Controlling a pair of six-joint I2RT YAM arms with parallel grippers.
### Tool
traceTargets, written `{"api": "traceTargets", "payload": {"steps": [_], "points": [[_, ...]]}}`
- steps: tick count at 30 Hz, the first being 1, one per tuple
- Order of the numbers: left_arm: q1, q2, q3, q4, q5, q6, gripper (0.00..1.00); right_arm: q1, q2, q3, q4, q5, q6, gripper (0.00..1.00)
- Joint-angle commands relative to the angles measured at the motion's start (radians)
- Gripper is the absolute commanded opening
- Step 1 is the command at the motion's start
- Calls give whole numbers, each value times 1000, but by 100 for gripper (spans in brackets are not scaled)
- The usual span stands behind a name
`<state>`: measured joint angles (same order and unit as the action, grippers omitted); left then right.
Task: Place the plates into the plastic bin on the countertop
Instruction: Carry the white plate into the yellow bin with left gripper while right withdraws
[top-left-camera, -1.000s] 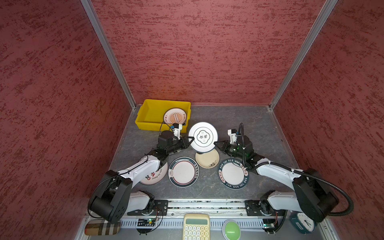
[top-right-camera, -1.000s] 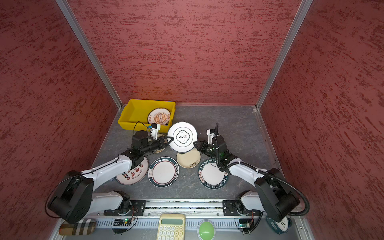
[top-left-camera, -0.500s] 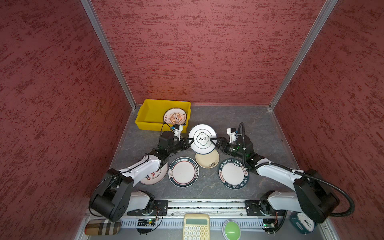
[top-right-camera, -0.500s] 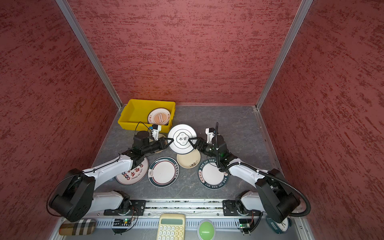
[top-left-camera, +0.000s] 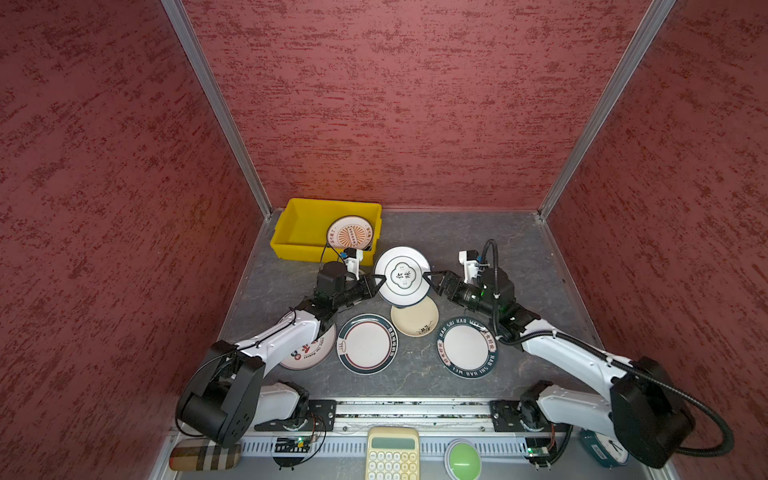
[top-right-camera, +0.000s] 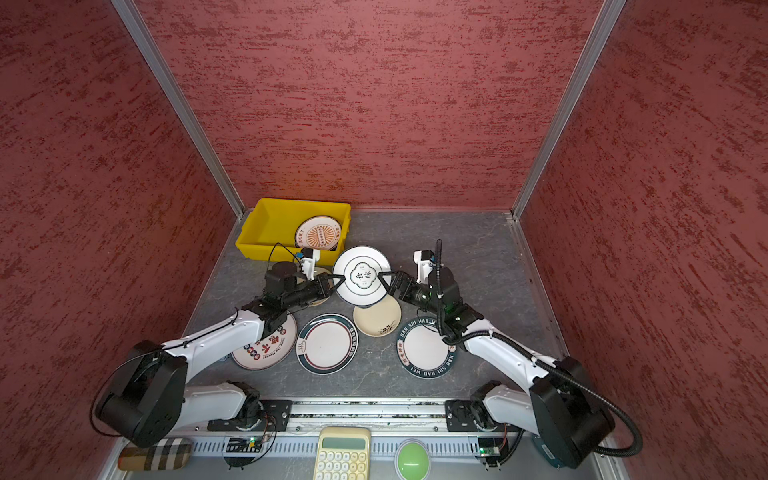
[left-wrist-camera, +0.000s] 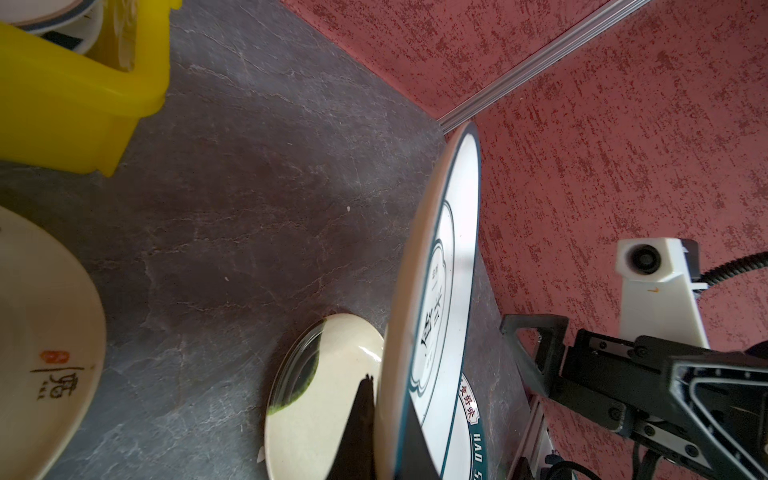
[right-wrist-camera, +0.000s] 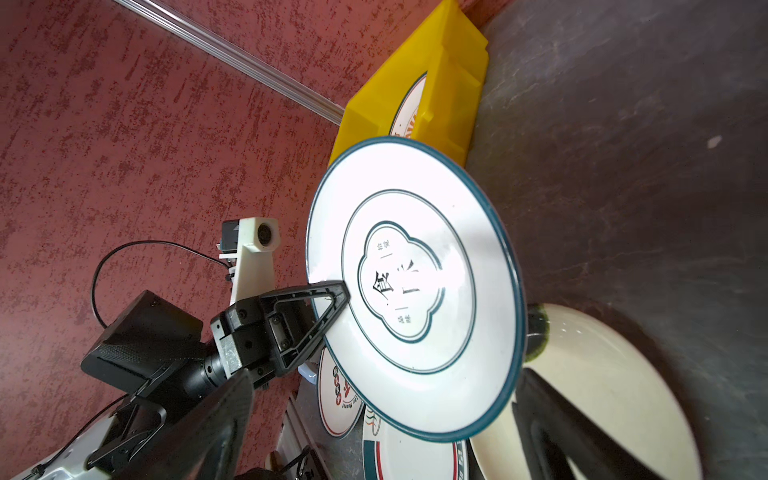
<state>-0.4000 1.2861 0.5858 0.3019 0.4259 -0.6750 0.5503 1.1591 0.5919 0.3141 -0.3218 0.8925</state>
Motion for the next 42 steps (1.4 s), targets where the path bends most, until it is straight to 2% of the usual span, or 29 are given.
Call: {"api": "traceTargets", "payload": {"steps": [1,7,11,14,17,21,24,32,42], "points": [[41,-18,51,31,11,-24,0,8,-61,25,-93,64,-86,99],[151,-59,115,-70,-39,-131,0,7,-171,-58,-44,135,-109,99],[195,-69,149,-116,-91,-110,0,7,-209,-112,22,189,-84,99],[236,-53,200,-160,-120,-103,0,7,-242,-160,87,181,-72,99],[289,-20,271,-228,-148,-63,0,7,-285,-182,80,177,-70,99],[378,49,350,-268,-122,-58,0,7,-368,-225,43,187,-59,99],[405,115,405,-273,-157,-47,0,7,-425,-270,38,197,-44,99],[425,359,672,-476,-225,57,0,7,-536,-292,-60,210,-43,99],[426,601,894,-573,-193,72,0,7,-598,-306,-108,232,-31,99]]}}
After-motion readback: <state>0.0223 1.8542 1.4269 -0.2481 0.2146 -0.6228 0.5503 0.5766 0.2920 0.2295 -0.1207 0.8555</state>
